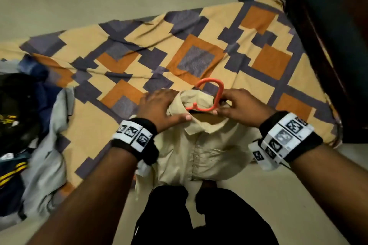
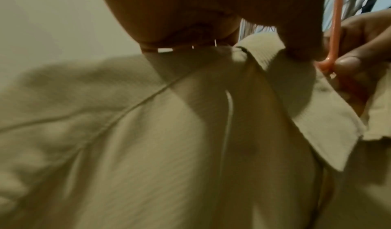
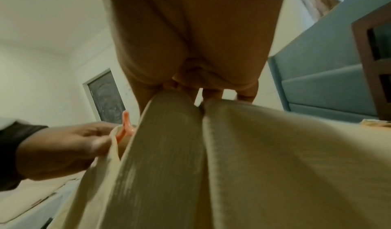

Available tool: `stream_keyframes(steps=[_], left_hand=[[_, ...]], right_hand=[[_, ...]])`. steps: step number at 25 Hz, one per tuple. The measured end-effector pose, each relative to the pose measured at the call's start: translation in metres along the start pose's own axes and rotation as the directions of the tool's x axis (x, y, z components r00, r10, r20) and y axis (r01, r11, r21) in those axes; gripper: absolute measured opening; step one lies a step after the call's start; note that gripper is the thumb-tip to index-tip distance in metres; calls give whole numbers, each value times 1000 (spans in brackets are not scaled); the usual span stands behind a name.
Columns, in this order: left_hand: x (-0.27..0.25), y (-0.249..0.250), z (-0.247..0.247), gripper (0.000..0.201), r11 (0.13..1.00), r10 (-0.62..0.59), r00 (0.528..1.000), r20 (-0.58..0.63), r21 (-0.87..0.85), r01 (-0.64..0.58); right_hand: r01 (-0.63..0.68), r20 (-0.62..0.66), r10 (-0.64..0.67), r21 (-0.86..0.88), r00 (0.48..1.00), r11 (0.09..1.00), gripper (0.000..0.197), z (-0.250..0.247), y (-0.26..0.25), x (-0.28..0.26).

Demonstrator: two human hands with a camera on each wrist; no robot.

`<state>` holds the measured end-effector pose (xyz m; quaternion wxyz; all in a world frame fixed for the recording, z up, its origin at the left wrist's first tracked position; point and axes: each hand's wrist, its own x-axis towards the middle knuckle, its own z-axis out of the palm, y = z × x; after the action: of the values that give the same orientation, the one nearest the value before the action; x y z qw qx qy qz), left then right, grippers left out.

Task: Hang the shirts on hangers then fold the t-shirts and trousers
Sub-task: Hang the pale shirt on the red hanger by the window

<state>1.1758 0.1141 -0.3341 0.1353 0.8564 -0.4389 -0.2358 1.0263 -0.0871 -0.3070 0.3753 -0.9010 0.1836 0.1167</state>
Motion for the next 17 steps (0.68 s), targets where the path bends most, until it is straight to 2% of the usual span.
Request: stream_keyframes(steps=[1,3,4,5,7,10,14,17], left_hand=[[-14,15,-7,91,993,-7,1000,-22,-122,4],[-30,38,-20,67,914,-13,994,-105,-405,-31],[-38,51,-25,51,885,7,990,-140,-460,-71],[-43,63,-33,39,888,32,983,-179,-447,-110],[-51,85,-50,28,904,102,969,-227,-385,-186],[-52,109,-81,29,891,165,946,-280,-369,-264],[-44,142,-140,32,853,218,913,-345,-387,-350],[-35,152,-185,33,844,305,868,-392,-312,-437]], right_hand=[[40,-35,-41,-14,999,999,16,-8,-14,-20],[121,-94,-126,-58,988,991,21,-24,-32,-46],[150,-120,-156,-57,980,987,24,-31,-37,-56],[171,-138,-176,-52,975,984,29,-39,-41,-62],[208,-167,-215,-57,962,976,37,-57,-51,-72],[296,-213,-302,-59,929,953,42,-87,-66,-81],[444,-218,-496,-246,841,861,36,-145,-111,-90],[393,-248,-493,-359,834,847,24,-190,-144,-97]])
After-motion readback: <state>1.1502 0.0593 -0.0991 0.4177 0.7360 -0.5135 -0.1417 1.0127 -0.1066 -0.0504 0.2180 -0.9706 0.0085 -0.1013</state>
